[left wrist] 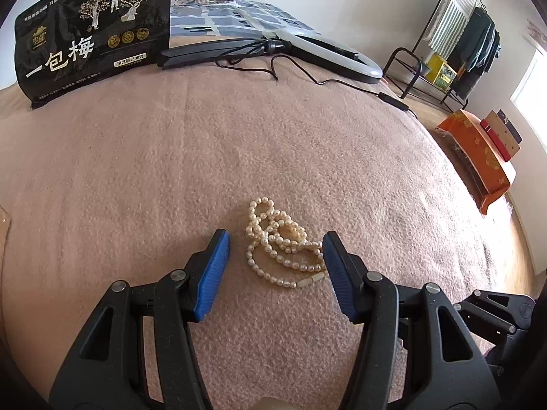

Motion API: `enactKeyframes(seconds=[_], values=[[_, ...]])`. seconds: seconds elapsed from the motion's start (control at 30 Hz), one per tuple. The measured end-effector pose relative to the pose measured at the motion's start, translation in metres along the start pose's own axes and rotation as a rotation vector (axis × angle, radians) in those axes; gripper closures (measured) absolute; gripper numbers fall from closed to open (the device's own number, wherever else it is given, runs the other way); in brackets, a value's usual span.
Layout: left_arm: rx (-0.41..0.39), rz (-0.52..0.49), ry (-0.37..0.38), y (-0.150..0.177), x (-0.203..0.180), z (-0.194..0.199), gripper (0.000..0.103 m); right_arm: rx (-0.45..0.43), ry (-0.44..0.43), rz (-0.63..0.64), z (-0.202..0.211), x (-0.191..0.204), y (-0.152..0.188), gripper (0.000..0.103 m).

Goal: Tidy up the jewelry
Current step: 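Close the left tool on the pearl necklace while the right tool grips the pearl bead, then carry the pearl necklace and pearl bead with both tools over the box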

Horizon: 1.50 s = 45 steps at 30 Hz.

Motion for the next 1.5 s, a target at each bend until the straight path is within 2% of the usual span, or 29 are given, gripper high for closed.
enactKeyframes(seconds=[0.13,0.2,0.27,0.37,0.53,0.63,0.97,1.37,1.5], values=[[0.007,-0.032,-0.039,-0.002,-0.004,-0.01,0.045,0.002,-0.004,-0.005,0.0,0.0,0.0,0.091],[-0.007,-0.043,-0.052,0.0,-0.005,-0.011,0.053,0.003,-0.006,-0.009,-0.001,-0.001,0.0,0.091],[-0.015,-0.042,-0.046,0.002,-0.004,-0.01,0.072,0.005,-0.005,-0.009,-0.001,0.0,0.0,0.091],[-0.019,-0.027,-0.032,0.003,0.0,-0.008,0.087,0.006,-0.003,-0.011,-0.001,0.0,0.0,0.091],[-0.019,-0.032,-0.016,0.004,-0.002,-0.005,0.095,0.003,-0.001,-0.007,0.0,0.001,0.001,0.091],[-0.02,-0.034,-0.01,0.007,-0.004,-0.001,0.095,0.0,-0.005,-0.012,0.002,-0.001,0.003,0.096],[-0.062,0.016,0.02,0.014,0.002,0.032,0.098,-0.01,-0.01,-0.04,0.012,-0.004,0.004,0.096],[-0.147,0.054,0.028,0.01,0.012,0.087,0.098,-0.055,0.009,-0.059,0.044,-0.007,-0.004,0.096],[-0.183,0.027,0.012,0.007,0.008,0.112,0.098,-0.076,0.005,-0.065,0.059,-0.008,-0.007,0.096]])
Point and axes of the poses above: each gripper's, at about its wrist camera, not at the fingertips, and z roughly against the way its jaws point, x to its left, y to its underside, the point moved 3 cm from there along -z, roughly the way its jaws point, and after that the axes turned 11 degrees about y, right-handed, at the moved point
